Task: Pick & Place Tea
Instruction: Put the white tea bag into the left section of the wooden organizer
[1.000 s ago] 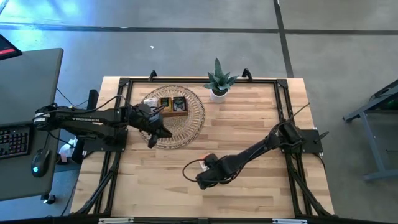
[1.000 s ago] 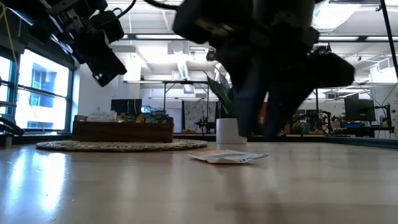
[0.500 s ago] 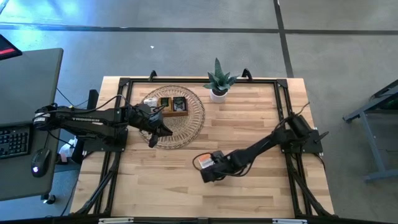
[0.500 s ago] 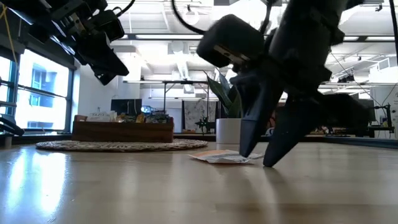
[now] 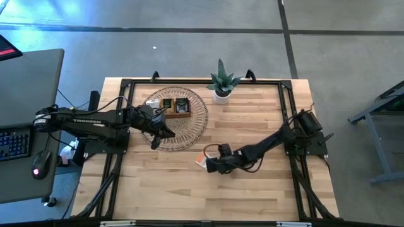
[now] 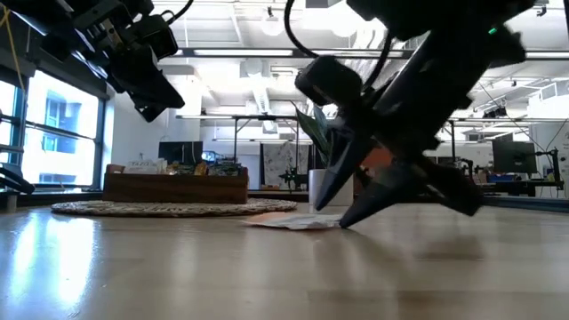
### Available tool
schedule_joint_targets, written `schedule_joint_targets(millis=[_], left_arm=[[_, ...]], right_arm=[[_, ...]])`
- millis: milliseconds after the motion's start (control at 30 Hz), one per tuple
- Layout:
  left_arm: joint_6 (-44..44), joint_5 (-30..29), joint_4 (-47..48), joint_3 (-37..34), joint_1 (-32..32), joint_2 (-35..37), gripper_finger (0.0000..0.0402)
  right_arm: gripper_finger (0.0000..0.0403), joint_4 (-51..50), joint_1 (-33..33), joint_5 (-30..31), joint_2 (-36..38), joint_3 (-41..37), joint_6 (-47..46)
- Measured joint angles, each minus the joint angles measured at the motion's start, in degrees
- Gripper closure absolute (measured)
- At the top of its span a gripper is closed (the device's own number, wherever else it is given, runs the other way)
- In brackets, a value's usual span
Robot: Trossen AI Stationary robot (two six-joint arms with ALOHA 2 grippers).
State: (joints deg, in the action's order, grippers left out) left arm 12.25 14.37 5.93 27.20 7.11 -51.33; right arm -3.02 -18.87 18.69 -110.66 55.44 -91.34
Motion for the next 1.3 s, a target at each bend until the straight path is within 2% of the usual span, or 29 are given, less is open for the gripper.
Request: schedule_joint_targets(millis=[167,233,333,533,933,1067,1200,1300], left_arm=[[0.0,-0.02,-0.03,0.0,0.0,0.0,0.0366],[0.0,-0.03,-0.04,0.0,0.0,0.0,0.0366],[0.02,-0.04,-0.04,0.0,0.0,0.0,0.0366],[0.0,-0.04,0.11,0.0,0.0,0.0,0.0366],[0.02,-0.04,0.16,0.0,0.0,0.0,0.0366],[0.02,-0.04,0.16,0.0,0.0,0.0,0.0366],[0.01,0.4,0.57,0.0,0.0,0.0,0.0366],[0.72,1.85,2.53,0.02,-0.02,-0.41,0.0366]], right_arm=[[0.0276,2.5,3.7,5.04,-0.27,0.04,4.52],[0.0281,3.59,5.26,5.06,-0.28,-0.02,7.05],[0.0292,4.26,7.54,2.75,-0.28,-0.02,10.34],[0.0312,5.32,9.91,-7.85,-0.17,0.0,14.73],[0.0321,5.96,7.8,-9.26,-0.23,0.09,19.04],[0.0346,7.95,7.28,-9.64,-0.32,-0.06,21.71],[0.0392,11.69,7.23,-10.26,-0.6,-0.23,26.69],[0.0394,14.73,7.37,-10.17,-0.67,-0.24,30.7]])
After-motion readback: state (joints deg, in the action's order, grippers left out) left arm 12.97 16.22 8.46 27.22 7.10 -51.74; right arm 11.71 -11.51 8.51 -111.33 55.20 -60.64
